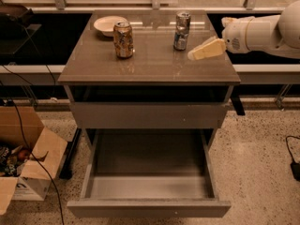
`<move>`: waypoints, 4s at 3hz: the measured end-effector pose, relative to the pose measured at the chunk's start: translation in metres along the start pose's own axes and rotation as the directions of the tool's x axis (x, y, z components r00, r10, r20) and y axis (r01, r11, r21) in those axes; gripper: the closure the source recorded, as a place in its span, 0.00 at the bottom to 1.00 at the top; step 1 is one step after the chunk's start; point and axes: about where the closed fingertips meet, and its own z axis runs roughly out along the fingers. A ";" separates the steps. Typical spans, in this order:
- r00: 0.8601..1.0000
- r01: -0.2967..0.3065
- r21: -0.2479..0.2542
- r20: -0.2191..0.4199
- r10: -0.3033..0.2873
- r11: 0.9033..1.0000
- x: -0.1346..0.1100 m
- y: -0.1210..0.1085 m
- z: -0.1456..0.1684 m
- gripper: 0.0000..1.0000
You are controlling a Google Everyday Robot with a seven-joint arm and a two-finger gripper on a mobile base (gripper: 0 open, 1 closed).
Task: Place redbull can into middle drawer
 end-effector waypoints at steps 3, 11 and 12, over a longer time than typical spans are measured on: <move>0.999 -0.038 -0.061 -0.030 0.036 0.997 0.018 -0.045 0.094 0.00; 0.992 0.084 -0.278 0.113 -0.055 0.957 -0.081 0.059 0.066 1.00; 0.988 0.075 -0.277 0.152 -0.034 0.958 -0.094 0.095 0.021 1.00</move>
Offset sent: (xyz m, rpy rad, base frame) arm 0.1204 0.0039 -0.0432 0.0127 0.0792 0.0164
